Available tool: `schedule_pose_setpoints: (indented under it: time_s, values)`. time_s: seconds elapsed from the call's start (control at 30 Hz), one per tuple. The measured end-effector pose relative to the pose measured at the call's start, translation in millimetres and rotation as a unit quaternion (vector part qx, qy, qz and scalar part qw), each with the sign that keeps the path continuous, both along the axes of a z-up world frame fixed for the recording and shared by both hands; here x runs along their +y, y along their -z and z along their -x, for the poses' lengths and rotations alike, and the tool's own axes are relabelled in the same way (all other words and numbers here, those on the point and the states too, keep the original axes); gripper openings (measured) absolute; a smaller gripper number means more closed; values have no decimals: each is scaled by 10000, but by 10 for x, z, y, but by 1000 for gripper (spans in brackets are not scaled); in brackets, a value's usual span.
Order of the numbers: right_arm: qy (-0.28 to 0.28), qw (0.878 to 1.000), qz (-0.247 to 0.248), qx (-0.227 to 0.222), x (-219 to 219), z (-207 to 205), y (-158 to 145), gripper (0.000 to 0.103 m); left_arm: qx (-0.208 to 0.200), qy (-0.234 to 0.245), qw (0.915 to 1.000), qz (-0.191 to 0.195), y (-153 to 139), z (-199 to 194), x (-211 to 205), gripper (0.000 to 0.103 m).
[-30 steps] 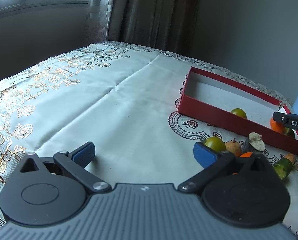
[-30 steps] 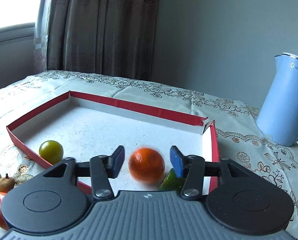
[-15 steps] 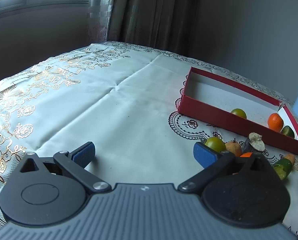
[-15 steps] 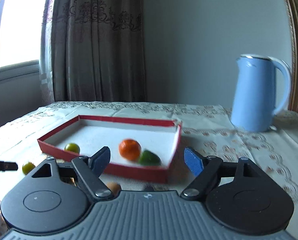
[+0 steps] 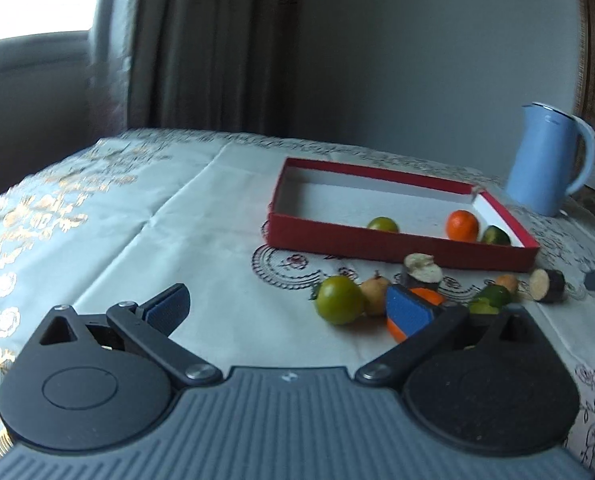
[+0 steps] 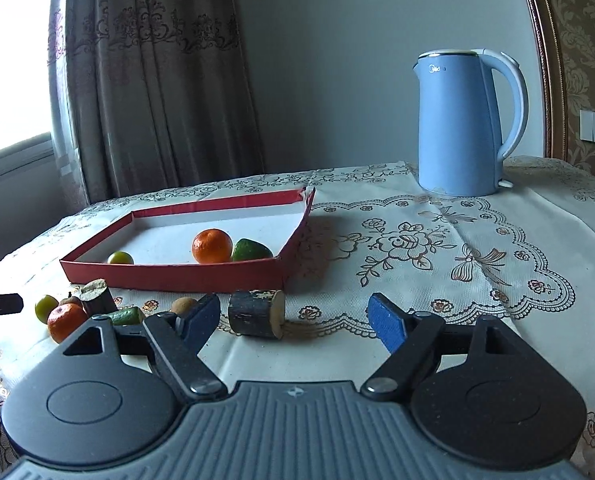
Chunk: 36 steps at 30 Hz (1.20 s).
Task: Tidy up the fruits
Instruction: 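Move the left gripper to the second tangerine and close on it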
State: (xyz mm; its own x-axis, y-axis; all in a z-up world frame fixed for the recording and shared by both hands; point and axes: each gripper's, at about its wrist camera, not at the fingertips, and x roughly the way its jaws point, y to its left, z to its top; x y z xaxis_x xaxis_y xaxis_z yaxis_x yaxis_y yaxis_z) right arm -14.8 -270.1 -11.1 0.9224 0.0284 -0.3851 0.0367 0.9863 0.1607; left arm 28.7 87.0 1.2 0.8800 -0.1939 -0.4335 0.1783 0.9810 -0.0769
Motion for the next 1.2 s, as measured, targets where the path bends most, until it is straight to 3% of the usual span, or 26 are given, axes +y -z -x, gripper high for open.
schedule_pose_setpoints:
  time_s: [0.1, 0.23, 0.37, 0.47, 0.67, 0.93, 1.2]
  values:
    - [-37, 10000, -34, 42, -6, 1, 7, 81, -187, 426, 9986, -256, -46, -1, -38, 103]
    - [-68, 9999, -107, 78, -28, -15, 14, 81, -175, 630, 9958, -644, -53, -101, -122, 103]
    - [-97, 9996, -214, 167, -53, -46, 25, 81, -304, 1040, 9913, -751, -33, -48, -266, 102]
    - [-100, 9991, -331, 260, -82, -74, 40, 81, -364, 1360, 9865, -834, -23, 41, -434, 94]
    - [-129, 9984, -407, 358, -99, -100, 56, 81, -9, 1849, 9780, -969, 70, 104, -764, 82]
    - [-19, 9932, -269, 1132, -77, -297, 137, 95, 164, 1874, 9761, -1091, 119, 110, -893, 80]
    - [-75, 9913, 118, 1310, 38, -335, 152, 98, 262, 1875, 9757, -1106, 123, 69, -932, 80]
